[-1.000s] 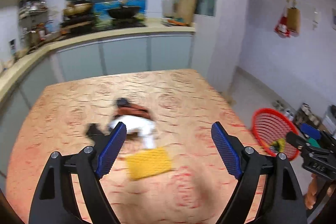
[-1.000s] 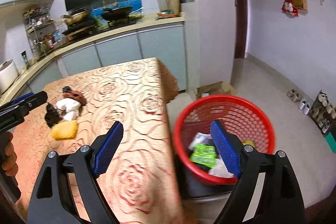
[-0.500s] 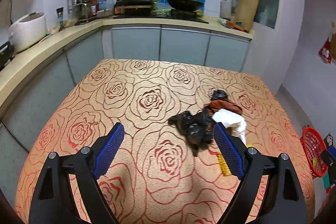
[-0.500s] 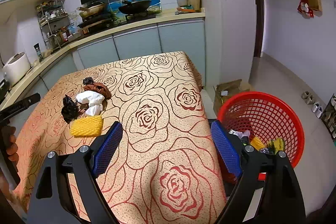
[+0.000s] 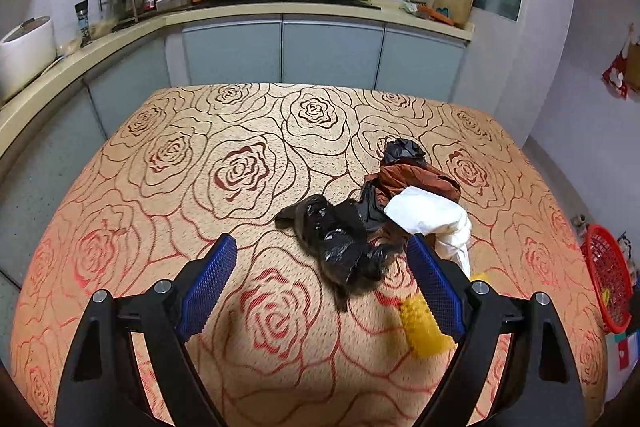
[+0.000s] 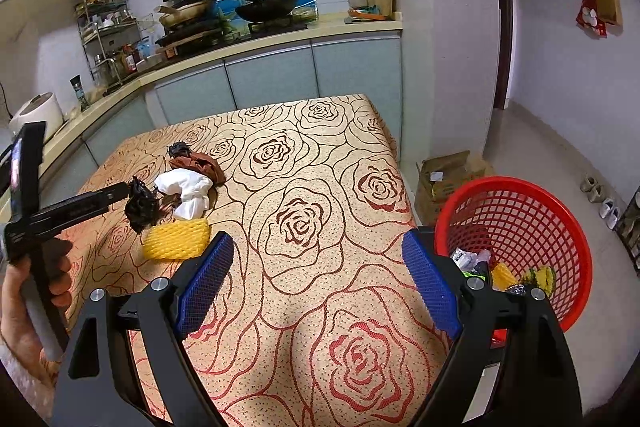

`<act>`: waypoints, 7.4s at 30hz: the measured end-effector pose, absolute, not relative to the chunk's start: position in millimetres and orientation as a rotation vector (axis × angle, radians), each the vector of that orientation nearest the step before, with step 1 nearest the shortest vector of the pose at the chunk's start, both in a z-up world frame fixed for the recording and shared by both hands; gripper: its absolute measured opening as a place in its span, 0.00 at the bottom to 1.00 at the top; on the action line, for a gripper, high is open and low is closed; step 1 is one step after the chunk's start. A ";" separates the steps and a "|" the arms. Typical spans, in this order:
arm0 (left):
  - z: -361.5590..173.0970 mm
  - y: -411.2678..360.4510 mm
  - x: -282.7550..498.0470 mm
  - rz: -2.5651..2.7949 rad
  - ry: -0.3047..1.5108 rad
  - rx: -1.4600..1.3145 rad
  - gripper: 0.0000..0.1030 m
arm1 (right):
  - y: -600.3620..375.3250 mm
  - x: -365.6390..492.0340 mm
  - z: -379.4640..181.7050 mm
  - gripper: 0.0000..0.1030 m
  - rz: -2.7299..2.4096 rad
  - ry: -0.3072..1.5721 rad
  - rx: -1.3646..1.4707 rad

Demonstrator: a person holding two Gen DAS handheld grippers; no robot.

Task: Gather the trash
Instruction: 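Move both open tools back over the table toward the black plastic bag, then grasp the black plastic bag with the left tool and lift it, then grasp the yellow foam net with the right tool while the left tool holds the black bag, then carry the black bag and yellow foam net over the red basket and open both tools, then move both open tools back over the table toward the white cloth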

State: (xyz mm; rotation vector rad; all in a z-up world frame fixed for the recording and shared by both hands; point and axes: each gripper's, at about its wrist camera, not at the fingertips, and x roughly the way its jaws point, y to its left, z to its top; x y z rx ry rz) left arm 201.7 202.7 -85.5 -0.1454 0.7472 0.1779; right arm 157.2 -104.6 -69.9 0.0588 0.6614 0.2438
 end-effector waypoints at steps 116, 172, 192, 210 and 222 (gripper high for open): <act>-47.5 202.8 104.4 0.258 0.652 -0.071 0.12 | -18.8 150.4 -51.5 0.19 0.454 0.655 -0.054; -42.7 -85.4 172.2 -0.388 0.642 0.104 0.12 | -278.5 137.4 -48.4 0.19 -0.059 0.620 0.150; -85.4 -151.8 211.1 -0.518 0.774 0.135 0.12 | -303.8 158.5 -77.2 0.20 -0.111 0.704 0.133; -101.4 -162.2 217.6 -0.549 0.822 0.130 0.38 | -303.3 170.0 -98.9 0.29 -0.093 0.754 0.127; -83.4 -141.1 207.0 -0.524 0.781 0.102 0.51 | -295.7 160.6 -91.6 0.37 -0.066 0.738 0.128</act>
